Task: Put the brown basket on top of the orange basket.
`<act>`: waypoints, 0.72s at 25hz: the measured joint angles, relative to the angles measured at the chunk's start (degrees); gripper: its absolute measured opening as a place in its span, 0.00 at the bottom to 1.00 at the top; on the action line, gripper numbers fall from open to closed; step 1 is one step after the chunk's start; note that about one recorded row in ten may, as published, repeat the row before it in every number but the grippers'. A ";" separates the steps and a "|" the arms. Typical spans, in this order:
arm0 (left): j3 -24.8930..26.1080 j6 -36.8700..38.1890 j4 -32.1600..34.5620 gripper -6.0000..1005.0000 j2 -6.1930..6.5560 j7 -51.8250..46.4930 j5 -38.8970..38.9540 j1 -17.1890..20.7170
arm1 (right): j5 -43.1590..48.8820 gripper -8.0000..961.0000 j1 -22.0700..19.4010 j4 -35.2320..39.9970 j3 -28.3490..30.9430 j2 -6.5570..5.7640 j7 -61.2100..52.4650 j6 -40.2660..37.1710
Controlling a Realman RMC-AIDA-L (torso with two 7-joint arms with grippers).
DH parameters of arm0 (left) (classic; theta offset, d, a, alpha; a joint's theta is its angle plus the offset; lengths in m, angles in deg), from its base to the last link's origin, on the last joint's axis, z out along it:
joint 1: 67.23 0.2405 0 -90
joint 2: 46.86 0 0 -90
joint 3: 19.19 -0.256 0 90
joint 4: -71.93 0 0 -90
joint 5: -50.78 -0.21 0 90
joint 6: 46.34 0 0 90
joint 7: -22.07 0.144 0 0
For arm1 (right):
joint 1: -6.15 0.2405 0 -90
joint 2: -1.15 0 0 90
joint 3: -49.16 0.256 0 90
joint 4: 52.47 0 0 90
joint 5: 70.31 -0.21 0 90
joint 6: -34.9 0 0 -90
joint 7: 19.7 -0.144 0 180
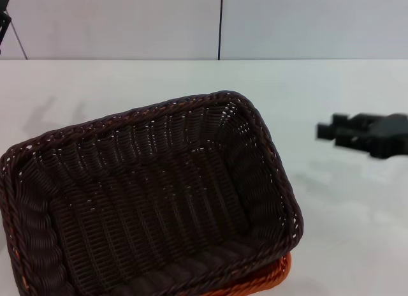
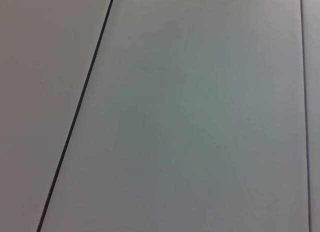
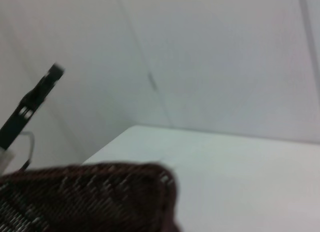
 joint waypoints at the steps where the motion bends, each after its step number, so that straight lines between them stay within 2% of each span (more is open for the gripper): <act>1: -0.01 0.02 0.00 0.72 0.00 0.00 0.01 0.02 | -0.01 0.54 0.11 0.07 1.29 0.00 0.06 0.00; 2: -0.02 0.18 0.00 0.70 -0.05 0.00 -0.01 0.10 | -0.17 0.54 0.58 0.07 3.63 0.00 0.39 0.08; 6: -0.03 0.54 -0.23 0.70 -0.11 0.00 -0.08 0.17 | -0.29 0.54 1.68 -0.65 5.95 0.05 1.10 0.30; 13: -0.03 1.81 -0.98 0.71 -0.13 0.00 -0.18 0.27 | -0.78 0.54 4.15 -4.17 6.99 0.17 4.50 2.24; 18: -0.03 2.78 -1.84 0.70 -0.17 0.00 -0.06 0.32 | -1.48 0.54 7.53 -7.87 9.51 0.08 7.29 3.27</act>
